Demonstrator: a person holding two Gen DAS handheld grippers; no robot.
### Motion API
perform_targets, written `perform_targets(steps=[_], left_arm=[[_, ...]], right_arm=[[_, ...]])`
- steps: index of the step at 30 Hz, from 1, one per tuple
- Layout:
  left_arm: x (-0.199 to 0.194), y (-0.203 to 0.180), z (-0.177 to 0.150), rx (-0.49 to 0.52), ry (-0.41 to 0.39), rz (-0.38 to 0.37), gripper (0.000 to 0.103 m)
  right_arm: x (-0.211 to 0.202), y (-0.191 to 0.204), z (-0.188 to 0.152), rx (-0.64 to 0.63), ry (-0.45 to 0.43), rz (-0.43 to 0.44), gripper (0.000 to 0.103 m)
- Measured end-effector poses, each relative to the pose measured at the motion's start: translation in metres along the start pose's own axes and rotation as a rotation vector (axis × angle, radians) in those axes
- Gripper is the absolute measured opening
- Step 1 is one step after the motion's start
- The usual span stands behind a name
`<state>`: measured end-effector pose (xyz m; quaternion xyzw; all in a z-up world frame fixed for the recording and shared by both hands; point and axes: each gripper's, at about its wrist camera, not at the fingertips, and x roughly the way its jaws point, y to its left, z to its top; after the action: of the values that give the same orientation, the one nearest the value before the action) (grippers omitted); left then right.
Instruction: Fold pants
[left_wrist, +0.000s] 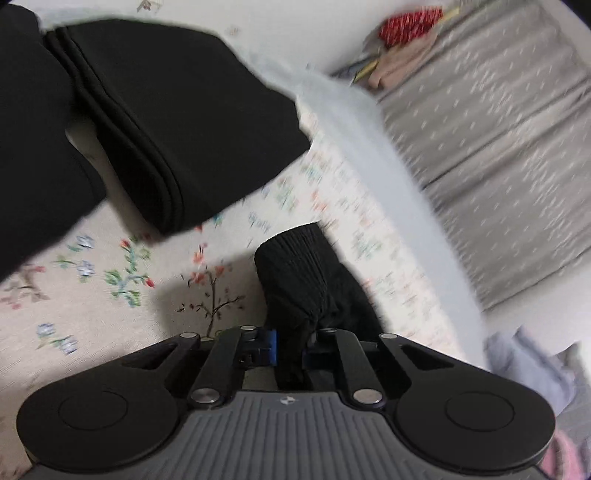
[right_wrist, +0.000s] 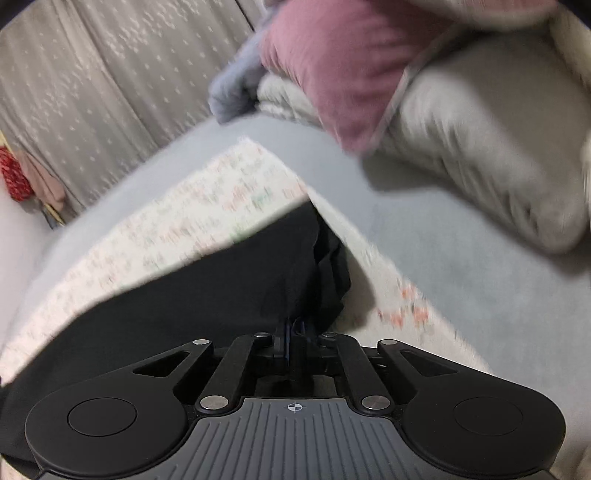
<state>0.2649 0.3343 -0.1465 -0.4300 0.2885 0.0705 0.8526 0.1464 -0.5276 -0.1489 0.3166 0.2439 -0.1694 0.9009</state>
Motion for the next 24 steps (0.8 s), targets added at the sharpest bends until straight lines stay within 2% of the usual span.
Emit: perform_targets(steps=[3,6,8,10,12,13,14,15,16,18,19,20,21,22,24], left_arm=[[-0.045,0.006,-0.01,0.034,-0.08,-0.004,0.027],[-0.064,0.03,-0.03,0.102,-0.118,0.074,0.028],[-0.058,0.053,-0.043,0.125,-0.061,0.115,0.03],[-0.047,0.074,-0.05,0.111,0.04,0.101,0.033],[-0.052,0.083,-0.045,0.081,0.055,0.073,0.039],[-0.057,0.083,-0.04,0.081,0.045,0.088,0.051],[-0.062,0.079,-0.034,0.093,0.029,0.109,0.066],[-0.068,0.074,-0.029,0.115,0.006,0.13,0.072],[-0.074,0.066,-0.026,0.146,-0.025,0.154,0.076],[-0.084,0.046,-0.022,0.236,-0.081,0.194,0.078],[-0.088,0.035,-0.021,0.28,-0.102,0.202,0.082],[-0.088,0.022,-0.021,0.325,-0.12,0.201,0.085],[-0.086,0.011,-0.021,0.362,-0.123,0.194,0.087],[-0.079,-0.006,-0.022,0.405,-0.111,0.183,0.089],[-0.059,-0.042,-0.031,0.494,-0.081,0.126,0.09]], right_arm=[[-0.036,0.028,0.019,-0.082,-0.066,0.05,0.004],[-0.071,0.047,0.017,-0.15,-0.087,0.082,0.003],[-0.079,0.042,0.003,-0.177,-0.062,0.052,0.003],[-0.06,0.024,-0.016,-0.167,0.024,-0.014,0.004],[-0.031,-0.003,-0.034,-0.103,0.134,-0.07,0.004],[-0.021,-0.011,-0.041,-0.081,0.167,-0.08,0.006],[-0.02,-0.015,-0.044,-0.063,0.156,-0.07,0.006],[-0.023,-0.016,-0.043,-0.052,0.145,-0.06,0.008],[-0.027,-0.014,-0.04,-0.055,0.13,-0.053,0.013],[-0.037,-0.01,-0.03,-0.091,0.102,-0.039,0.016],[-0.042,-0.009,-0.025,-0.107,0.091,-0.032,0.026],[-0.047,-0.009,-0.019,-0.118,0.069,-0.029,0.047],[-0.051,-0.01,-0.014,-0.125,0.042,-0.026,0.061],[-0.055,-0.01,-0.008,-0.132,0.017,-0.021,0.082],[-0.051,-0.008,0.004,-0.144,0.0,-0.023,0.083]])
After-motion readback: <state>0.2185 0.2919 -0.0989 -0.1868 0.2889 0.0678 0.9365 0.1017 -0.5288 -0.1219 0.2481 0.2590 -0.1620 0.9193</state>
